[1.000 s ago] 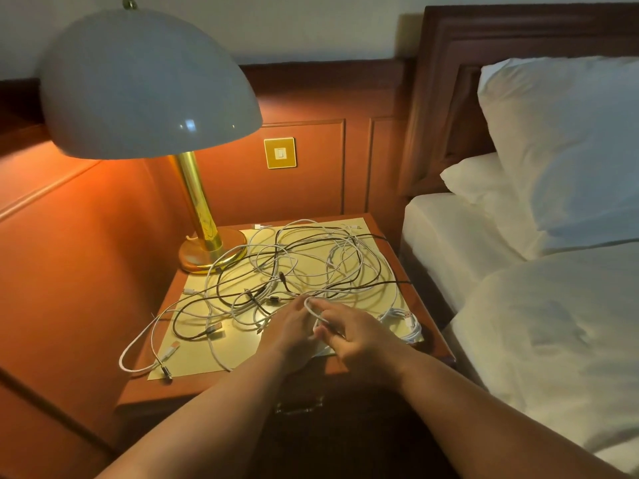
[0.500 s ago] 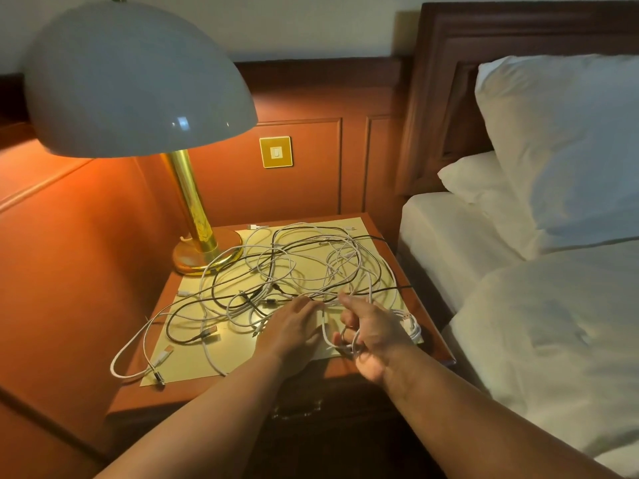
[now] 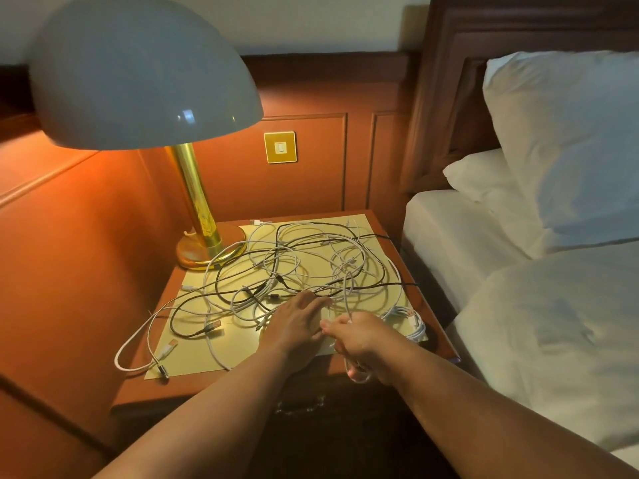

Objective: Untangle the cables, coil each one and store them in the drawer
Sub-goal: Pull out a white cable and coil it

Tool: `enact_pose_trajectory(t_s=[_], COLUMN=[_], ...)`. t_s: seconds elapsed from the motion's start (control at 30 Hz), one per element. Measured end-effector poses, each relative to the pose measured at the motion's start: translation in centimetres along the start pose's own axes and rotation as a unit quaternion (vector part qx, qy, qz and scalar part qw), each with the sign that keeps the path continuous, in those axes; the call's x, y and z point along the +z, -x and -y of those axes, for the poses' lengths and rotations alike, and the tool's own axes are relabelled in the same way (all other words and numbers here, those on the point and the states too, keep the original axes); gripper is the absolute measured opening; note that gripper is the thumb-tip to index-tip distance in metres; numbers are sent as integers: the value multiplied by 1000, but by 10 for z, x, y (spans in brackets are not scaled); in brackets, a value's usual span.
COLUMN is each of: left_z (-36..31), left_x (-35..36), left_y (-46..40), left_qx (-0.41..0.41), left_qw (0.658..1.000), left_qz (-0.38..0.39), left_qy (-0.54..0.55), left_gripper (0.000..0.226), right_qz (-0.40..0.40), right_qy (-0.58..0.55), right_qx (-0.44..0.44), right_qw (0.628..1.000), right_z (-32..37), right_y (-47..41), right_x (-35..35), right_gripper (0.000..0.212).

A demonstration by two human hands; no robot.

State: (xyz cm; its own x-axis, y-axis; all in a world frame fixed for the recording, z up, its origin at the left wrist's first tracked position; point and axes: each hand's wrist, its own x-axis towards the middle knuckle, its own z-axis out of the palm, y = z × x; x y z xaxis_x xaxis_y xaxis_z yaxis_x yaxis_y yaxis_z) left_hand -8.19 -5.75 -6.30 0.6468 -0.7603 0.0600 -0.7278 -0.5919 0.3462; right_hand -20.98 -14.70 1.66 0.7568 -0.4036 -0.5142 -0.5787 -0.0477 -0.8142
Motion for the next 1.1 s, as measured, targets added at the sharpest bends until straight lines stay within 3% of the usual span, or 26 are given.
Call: enact_pose_trajectory(t_s=[0.1, 0.2, 0.27, 0.37, 0.47, 0.57, 0.7, 0.8, 0.97, 1.1], left_z=[-2, -2, 0, 4, 3, -3, -3, -4, -5, -2], left_x=[-3, -4, -1, 5, 3, -3, -5, -7, -6, -4], left_y=[1, 1, -1, -3, -2, 0, 2, 4, 4, 3], left_qx=[-4, -1, -2, -13, -13, 4, 6, 6, 7, 15], left_qw=[1000, 1000, 1000, 1000, 1000, 1000, 1000, 1000, 1000, 1000], left_qz=[0, 4, 10, 9, 2, -11, -7, -8, -15, -9], left_qy=[-6, 2, 13, 16, 15, 1, -6, -7, -4, -1], left_gripper=[55, 56, 57, 60, 60, 53, 53, 52, 49, 50], right_qz=[-55, -113, -132, -87, -50, -57, -79, -78, -54, -45], right_qy=[186, 366, 406, 308, 189, 79, -99, -145, -232, -142], right_qx=[-61, -171, -234, -312, -331, -323, -272, -223, -101, -18], right_qw=[979, 908, 873, 894, 923, 941, 954, 961, 966, 989], right_z=[-3, -9, -13, -16, -16, -15, -6, -2, -1, 0], right_y=[-3, -3, -4, -6, -4, -1, -1, 0, -6, -6], right_x=[1, 2, 2, 0, -4, -3, 0, 1, -4, -8], right_gripper=[25, 22, 31, 35, 36, 20, 26, 34, 25, 25])
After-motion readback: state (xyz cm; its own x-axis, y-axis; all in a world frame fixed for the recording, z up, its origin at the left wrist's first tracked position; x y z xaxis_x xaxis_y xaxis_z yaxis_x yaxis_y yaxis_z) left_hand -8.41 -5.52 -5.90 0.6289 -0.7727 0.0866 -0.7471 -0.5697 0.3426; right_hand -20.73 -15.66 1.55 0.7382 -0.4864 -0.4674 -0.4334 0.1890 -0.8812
